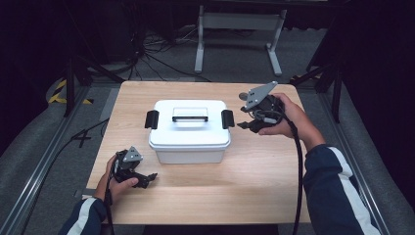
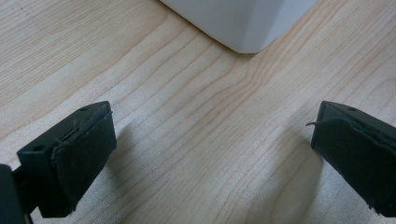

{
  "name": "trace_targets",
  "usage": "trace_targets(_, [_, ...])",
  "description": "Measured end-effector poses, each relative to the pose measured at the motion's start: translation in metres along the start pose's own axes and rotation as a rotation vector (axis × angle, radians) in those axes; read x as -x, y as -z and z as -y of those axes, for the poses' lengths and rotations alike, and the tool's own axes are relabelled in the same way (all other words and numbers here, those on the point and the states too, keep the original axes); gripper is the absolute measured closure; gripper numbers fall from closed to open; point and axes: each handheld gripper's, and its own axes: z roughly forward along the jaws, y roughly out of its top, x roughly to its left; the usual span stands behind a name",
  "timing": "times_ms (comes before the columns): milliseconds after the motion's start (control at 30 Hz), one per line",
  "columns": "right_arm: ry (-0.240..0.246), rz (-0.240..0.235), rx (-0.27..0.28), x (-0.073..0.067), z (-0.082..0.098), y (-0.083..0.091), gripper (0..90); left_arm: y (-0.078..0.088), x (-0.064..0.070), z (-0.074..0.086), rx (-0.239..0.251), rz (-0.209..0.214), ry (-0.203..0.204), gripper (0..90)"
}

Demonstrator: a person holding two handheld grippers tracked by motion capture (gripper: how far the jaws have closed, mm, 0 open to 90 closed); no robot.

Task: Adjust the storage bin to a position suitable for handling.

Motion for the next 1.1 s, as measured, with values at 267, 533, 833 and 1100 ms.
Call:
trace_targets(267, [0.054, -0.016, -0.005, 0.0, -0.024, -0.011, 50.0, 0.001, 0.0, 0.001, 0.001, -0.007, -0.003, 0.5])
trace_targets(533, [0.107, -0.032, -0.02, 0.001, -0.045, -0.022, 52.8, 0.009, 0.003, 0.009, -0.002, -0.008, -0.001, 0.5])
trace_targets(833, [0.15, -0.069, -0.041, 0.002, -0.065, -0.038, 54.1, 0.011, 0.006, 0.012, -0.009, -0.015, 0.022, 0.6])
trace_targets(1100, [0.171, -0.088, -0.096, 0.002, -0.082, -0.055, 58.1, 0.012, 0.008, 0.013, -0.003, -0.035, 0.032, 0.6])
